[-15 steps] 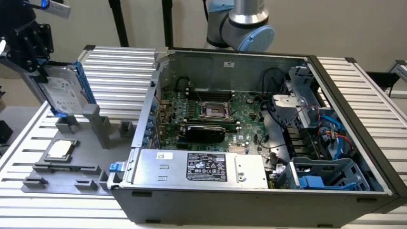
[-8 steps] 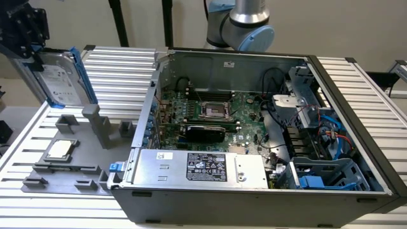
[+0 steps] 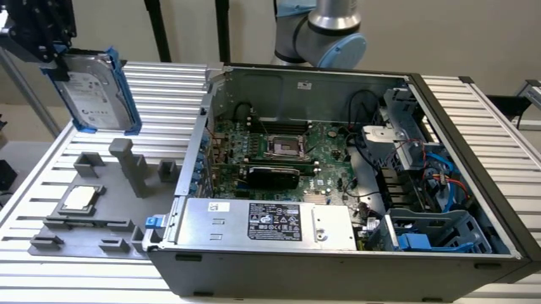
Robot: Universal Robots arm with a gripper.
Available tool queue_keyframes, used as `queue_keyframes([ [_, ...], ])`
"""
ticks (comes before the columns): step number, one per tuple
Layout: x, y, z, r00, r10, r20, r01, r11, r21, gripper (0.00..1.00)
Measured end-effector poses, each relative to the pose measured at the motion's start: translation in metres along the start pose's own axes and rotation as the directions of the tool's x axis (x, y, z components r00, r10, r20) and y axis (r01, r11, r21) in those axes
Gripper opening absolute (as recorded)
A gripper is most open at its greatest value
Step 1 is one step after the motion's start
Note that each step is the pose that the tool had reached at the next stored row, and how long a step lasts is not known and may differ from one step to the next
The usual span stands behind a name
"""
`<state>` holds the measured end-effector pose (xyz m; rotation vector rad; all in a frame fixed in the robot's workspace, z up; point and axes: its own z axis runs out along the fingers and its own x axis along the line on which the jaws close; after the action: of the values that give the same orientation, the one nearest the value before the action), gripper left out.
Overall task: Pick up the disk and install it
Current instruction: 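Pick up the disk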
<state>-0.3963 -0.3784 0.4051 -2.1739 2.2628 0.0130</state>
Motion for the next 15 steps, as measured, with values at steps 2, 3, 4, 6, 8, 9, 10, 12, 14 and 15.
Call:
queue_keyframes([
  [2,0.000,-0.0092,-0.0066,1.0000,-0.001,0.0069,0.001,1.0000,-0.0003,0.33],
  [3,0.000,-0.0138,-0.0100,0.9999,-0.001,0.0100,0.001,1.0000,-0.0006,0.33],
  [4,0.000,-0.0184,-0.0133,0.9999,-0.002,0.0128,0.002,1.0000,-0.0006,0.33],
  [6,0.001,-0.0274,-0.0208,0.9999,-0.002,0.0171,0.002,1.0000,-0.0007,0.33],
  [8,0.002,-0.0364,-0.0286,0.9998,-0.002,0.0209,0.002,1.0000,-0.0007,0.33],
  [9,0.002,-0.0409,-0.0326,0.9997,-0.002,0.0224,0.002,1.0000,-0.0009,0.33],
  [10,0.003,-0.0455,-0.0368,0.9997,-0.002,0.0239,0.002,1.0000,-0.0009,0.33],
  [12,0.004,-0.0545,-0.0451,0.9997,-0.002,0.0263,0.002,1.0000,-0.0010,0.33],
  [14,0.006,-0.0640,-0.0538,0.9996,-0.002,0.0285,0.002,1.0000,-0.0011,0.33],
  [15,0.006,-0.0685,-0.0580,0.9996,-0.002,0.0294,0.002,1.0000,-0.0011,0.33],
])
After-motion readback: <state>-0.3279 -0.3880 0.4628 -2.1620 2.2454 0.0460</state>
